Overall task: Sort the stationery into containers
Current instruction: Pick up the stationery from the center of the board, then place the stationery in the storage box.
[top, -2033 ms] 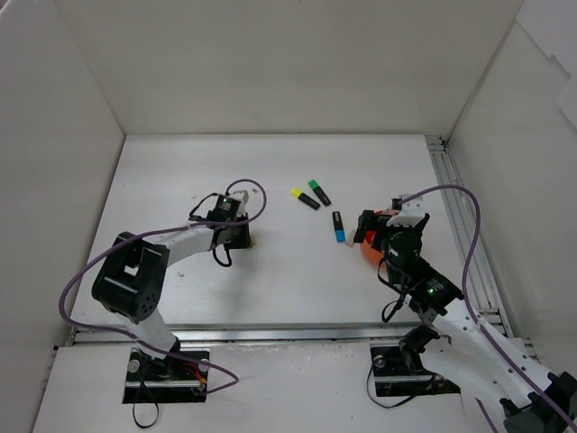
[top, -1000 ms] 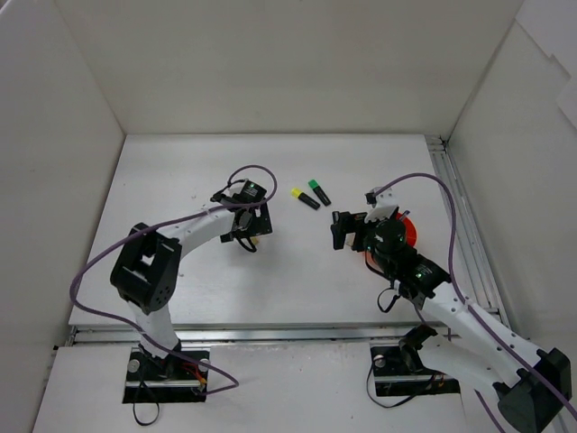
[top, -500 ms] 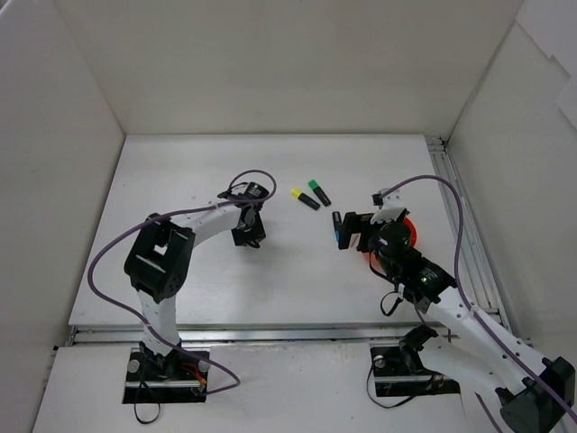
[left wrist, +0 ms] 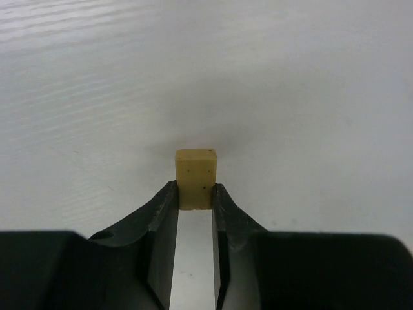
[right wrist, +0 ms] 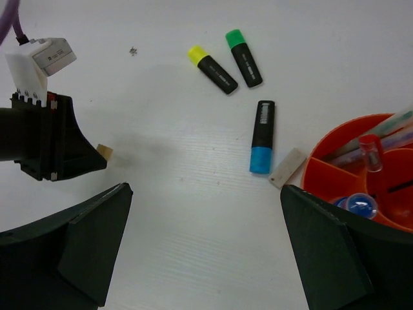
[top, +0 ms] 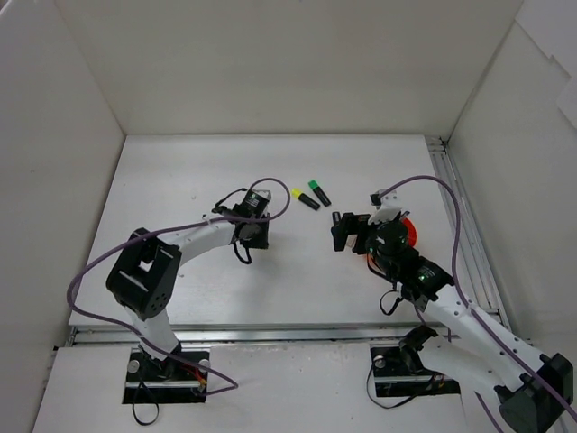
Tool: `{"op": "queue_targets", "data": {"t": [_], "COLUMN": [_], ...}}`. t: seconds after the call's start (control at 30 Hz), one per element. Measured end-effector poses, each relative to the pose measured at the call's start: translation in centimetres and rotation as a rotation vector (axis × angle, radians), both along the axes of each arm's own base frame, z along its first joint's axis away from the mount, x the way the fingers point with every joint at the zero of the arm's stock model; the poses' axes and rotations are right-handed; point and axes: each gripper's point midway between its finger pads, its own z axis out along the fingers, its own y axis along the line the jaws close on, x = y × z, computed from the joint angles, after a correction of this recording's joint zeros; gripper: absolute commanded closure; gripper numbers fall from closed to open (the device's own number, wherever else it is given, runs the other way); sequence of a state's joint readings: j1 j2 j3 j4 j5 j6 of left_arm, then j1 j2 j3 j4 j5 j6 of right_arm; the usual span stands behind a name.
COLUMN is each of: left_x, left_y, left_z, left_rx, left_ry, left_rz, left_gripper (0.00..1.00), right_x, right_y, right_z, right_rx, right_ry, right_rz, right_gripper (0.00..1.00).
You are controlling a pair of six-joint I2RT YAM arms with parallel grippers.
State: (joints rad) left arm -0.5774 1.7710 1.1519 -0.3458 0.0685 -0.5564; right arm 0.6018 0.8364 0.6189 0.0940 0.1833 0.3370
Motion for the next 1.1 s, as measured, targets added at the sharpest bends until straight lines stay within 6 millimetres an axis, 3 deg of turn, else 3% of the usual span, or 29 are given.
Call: {"op": "queue_targets", "data": {"t": [0.13, 0.3, 0.5, 0.77, 0.93, 1.1], "left_x": [-3.0, -6.3, -6.1, -8.3, -9.1, -9.1], "left_y": [-3.4, -5.9, -6.5, -8.1, -8.7, -8.3], "left_z": [3.3, 6.8, 7.6, 9.7, 11.8, 11.8], "left_rx": [-0.066, -0.144, -0.141, -0.167, -0.194, -0.174], "left_ry": [-0.162, -0.32, -0.389, -0.486, -0.552, -0.569], "left_rz": [-0.278, -0.517, -0.594, -0.703, -0.735, -0.725], "left_gripper": [1.0, 0.99, 1.0, 1.0, 1.0, 1.0], "right_x": [-0.5, -1.6, -2.6, -2.9, -2.6, -2.6], "right_y": [2.0, 5.3, 8.4, 10.0, 10.9, 11.6], "right_z": [-1.1, -2.0, -1.8, -3.9, -4.1, -4.0], "right_rx": [0.059, 0.117, 0.187, 0.239, 0.295, 0.33], "right_ry": [0.069, 0.16, 0.238, 0.366, 0.396, 0.407], "right_rz": [0.07, 0.226, 0.369, 0.412, 0.434, 0.47], "right_gripper": [0.02, 0.02, 0.02, 0.02, 0.02, 0.13]}}
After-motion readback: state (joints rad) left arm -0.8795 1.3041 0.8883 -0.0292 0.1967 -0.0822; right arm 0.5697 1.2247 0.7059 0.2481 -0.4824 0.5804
